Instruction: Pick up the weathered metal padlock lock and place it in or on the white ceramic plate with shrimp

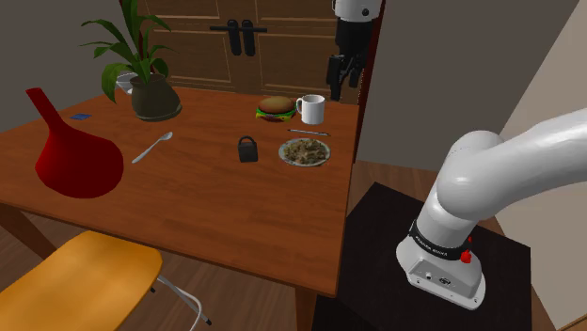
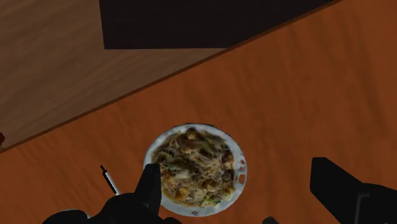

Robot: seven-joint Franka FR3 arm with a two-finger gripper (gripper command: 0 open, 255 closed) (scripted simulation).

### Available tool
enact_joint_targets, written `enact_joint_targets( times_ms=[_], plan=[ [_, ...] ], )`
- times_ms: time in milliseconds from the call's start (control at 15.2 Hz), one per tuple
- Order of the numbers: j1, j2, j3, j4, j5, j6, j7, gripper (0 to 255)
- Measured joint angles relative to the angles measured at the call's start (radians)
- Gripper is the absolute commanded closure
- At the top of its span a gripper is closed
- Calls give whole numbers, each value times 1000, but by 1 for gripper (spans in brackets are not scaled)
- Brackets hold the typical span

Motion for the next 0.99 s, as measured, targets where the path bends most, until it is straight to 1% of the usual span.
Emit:
enact_joint_targets(
  times_ms=[66,198,726,990],
  plan=[
    [0,0,0,0,0,0,0,0],
    [4,47,3,16,2,24,-3,0],
    [30,364,26,145,12,166,-21,0],
    [44,534,46,254,15,204,-22,0]
  ],
)
